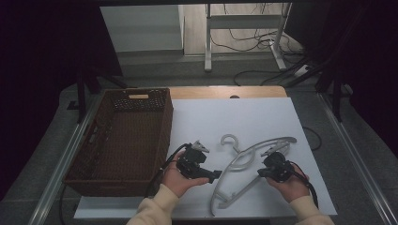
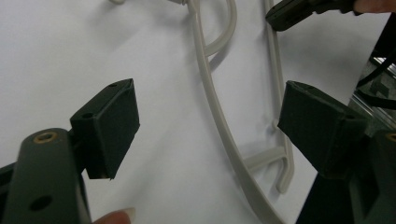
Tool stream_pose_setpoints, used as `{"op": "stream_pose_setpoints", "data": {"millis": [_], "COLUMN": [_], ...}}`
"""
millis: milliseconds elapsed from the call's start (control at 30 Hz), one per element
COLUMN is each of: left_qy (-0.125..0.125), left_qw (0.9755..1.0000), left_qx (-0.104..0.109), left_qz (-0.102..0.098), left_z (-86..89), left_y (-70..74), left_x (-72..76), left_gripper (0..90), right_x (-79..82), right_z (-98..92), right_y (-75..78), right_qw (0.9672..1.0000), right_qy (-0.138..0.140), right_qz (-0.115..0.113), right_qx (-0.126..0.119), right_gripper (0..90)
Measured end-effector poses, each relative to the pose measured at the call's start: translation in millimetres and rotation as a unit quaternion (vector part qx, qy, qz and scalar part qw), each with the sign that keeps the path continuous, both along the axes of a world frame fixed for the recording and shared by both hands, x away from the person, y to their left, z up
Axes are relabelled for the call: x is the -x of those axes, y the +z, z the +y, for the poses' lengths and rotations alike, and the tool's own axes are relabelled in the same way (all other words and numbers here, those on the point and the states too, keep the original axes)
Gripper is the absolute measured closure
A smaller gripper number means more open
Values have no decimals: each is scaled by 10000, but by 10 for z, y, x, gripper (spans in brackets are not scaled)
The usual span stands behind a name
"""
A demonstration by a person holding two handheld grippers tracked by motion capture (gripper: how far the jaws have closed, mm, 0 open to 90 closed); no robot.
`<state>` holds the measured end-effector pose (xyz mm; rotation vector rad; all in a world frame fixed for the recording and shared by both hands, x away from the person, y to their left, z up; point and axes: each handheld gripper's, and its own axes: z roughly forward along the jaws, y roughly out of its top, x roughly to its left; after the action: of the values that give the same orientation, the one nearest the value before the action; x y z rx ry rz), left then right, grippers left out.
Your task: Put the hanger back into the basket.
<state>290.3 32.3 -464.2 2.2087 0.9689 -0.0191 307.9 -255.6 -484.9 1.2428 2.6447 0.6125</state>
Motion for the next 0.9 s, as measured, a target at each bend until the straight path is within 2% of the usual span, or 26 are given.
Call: {"op": "stream_pose_setpoints", "data": {"millis": [100,200,333,500,667,900], "left_qy": [21,11,-61,-57,-56,-126], "left_qw": [9999,9995,9989,9982,9977,9959], "left_qx": [-51,62,192,266,345,459], "left_qz": [131,300,415,531,589,770], "left_z": [-65,-122,-212,-297,-347,-408], "left_y": [-96,-175,-254,-353,-399,-486], "left_x": [-76,-136,-181,-269,-298,-357], "left_gripper": [224,235,260,315,354,465], "right_x": [0,1,-1,2,1,3], "right_z": [-3,-5,-6,-5,-6,1], "right_y": [-1,-2,-2,-3,-5,-10], "right_qw": [10000,10000,10000,10000,10000,10000], "right_qy": [2,-3,-2,-1,-27,-16], "right_qz": [7,8,11,5,2,-11], "right_qx": [-6,-9,-9,-7,-22,-1], "right_gripper": [898,898,898,898,897,897]}}
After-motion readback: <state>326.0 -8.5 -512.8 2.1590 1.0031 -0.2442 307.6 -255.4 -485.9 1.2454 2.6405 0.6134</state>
